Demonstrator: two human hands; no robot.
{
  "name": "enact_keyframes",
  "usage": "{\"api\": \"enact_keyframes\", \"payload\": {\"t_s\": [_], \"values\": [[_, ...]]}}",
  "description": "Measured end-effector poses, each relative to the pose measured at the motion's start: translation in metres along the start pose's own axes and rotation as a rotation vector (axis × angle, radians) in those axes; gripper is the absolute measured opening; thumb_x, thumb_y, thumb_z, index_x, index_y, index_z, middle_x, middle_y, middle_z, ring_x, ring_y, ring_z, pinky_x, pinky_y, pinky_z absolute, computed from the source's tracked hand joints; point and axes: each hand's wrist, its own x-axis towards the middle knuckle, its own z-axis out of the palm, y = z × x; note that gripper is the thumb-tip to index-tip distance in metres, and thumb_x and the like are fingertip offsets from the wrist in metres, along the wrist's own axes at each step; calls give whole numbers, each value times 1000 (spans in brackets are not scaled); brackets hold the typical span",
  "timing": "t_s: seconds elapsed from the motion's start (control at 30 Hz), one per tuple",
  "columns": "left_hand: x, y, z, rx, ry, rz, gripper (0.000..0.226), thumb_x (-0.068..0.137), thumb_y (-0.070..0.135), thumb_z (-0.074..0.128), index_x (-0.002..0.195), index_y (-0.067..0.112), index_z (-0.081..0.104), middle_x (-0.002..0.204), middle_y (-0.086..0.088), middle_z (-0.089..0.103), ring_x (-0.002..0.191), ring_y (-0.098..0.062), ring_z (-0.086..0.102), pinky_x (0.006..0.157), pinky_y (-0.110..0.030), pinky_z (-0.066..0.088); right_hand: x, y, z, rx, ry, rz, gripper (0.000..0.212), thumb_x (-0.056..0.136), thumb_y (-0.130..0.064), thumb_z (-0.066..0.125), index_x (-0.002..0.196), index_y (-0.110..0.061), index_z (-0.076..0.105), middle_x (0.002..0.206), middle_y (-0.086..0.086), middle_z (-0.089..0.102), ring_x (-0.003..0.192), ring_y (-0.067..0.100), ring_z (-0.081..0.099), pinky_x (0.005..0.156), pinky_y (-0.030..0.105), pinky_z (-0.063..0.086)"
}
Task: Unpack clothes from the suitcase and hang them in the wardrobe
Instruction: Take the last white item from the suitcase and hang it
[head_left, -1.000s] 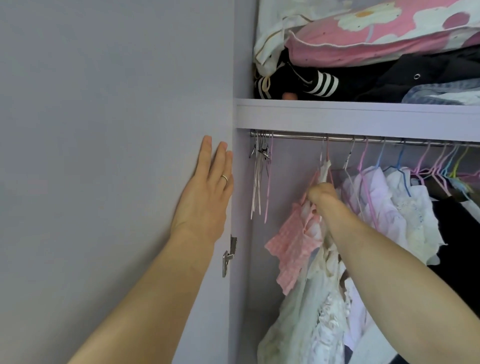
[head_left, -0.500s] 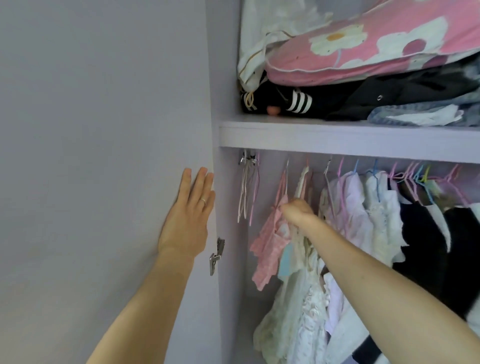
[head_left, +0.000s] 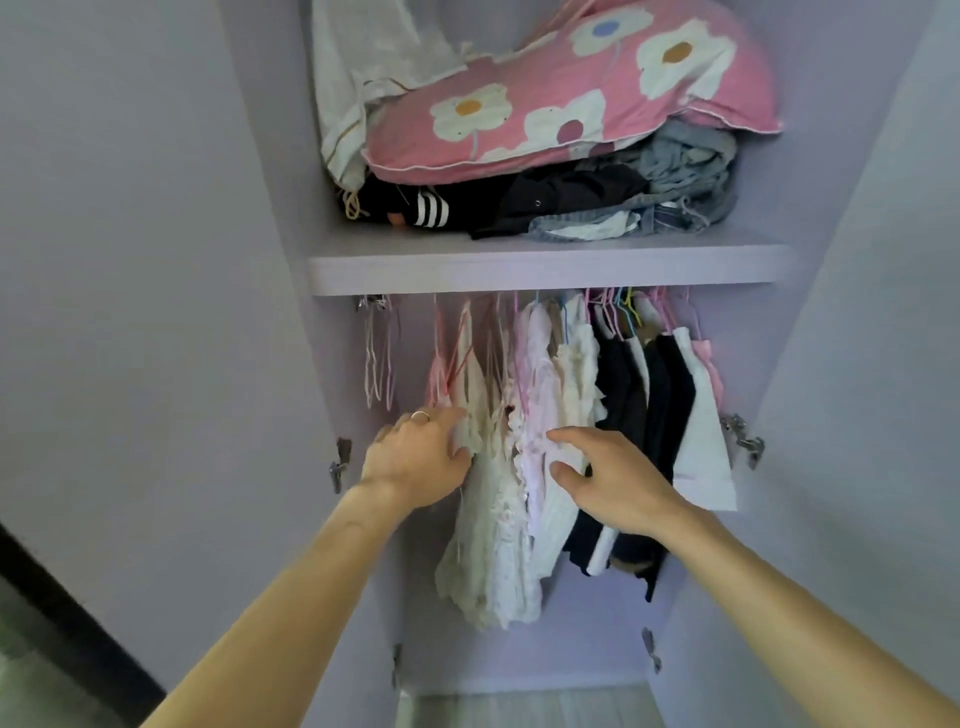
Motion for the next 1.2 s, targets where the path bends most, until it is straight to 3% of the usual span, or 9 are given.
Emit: {"api": "enact_keyframes", "payload": {"t_s": [0.23,0.47,0.6,0.67,0.73,0.77,0.87,1.03,1.2], "values": [[-19,95,65,7,-174,281,50,100,36,43,149,36,34,150,4,42,128,-23,50,97,-38,45,-118,80,-5,-63,100,181,45,100,-29,52,144,-27,47,143,-13,47,134,14,36,102,14,26],[-52,215,163,5,-382,590,44,101,33,43,145,31,42,139,1,52,126,-21,49,99,-38,45,-232,180,-4,-5,91,490,40,101,-32,49,141,-30,48,146,-13,45,138,14,34,108,16,21],[-90,314,219,-5,-541,806,44,103,35,41,146,31,41,142,-1,50,131,-22,44,101,-36,39,-319,230,-27,36,77,680,37,100,-28,49,137,-30,54,141,-12,51,129,11,47,106,21,35],[-110,367,242,-60,-639,846,43,102,36,43,145,32,43,143,0,49,132,-21,45,104,-34,38,-362,261,-44,10,74,743,37,101,-25,47,137,-31,53,129,-15,54,108,5,59,88,12,42],[-126,419,265,-104,-729,849,43,101,35,45,144,31,45,143,2,50,128,-21,49,103,-32,41,-406,293,-58,17,121,829,38,100,-28,49,138,-33,52,114,-10,60,69,0,60,64,11,45],[-133,447,276,-114,-762,860,43,100,34,46,143,30,46,143,2,50,126,-21,51,102,-32,42,-427,309,-66,17,136,874,39,99,-30,50,138,-32,52,116,-6,63,63,2,59,61,13,46],[-148,518,309,-107,-819,886,40,100,32,46,140,29,49,140,0,53,120,-21,54,100,-35,46,-482,362,-87,-3,161,949,42,100,-34,49,141,-28,50,141,-7,52,81,8,67,76,16,47],[-157,592,360,-46,-893,859,42,99,35,46,141,29,48,136,0,56,116,-19,57,95,-33,49,-541,424,-113,28,166,1067,42,101,-32,47,142,-24,49,134,-3,57,59,-1,56,60,7,39],[-156,652,401,19,-954,853,43,100,33,45,142,27,46,134,0,57,112,-19,59,91,-32,50,-568,481,-126,54,197,1151,42,102,-32,45,143,-25,47,121,-5,63,104,14,61,77,18,41]]}}
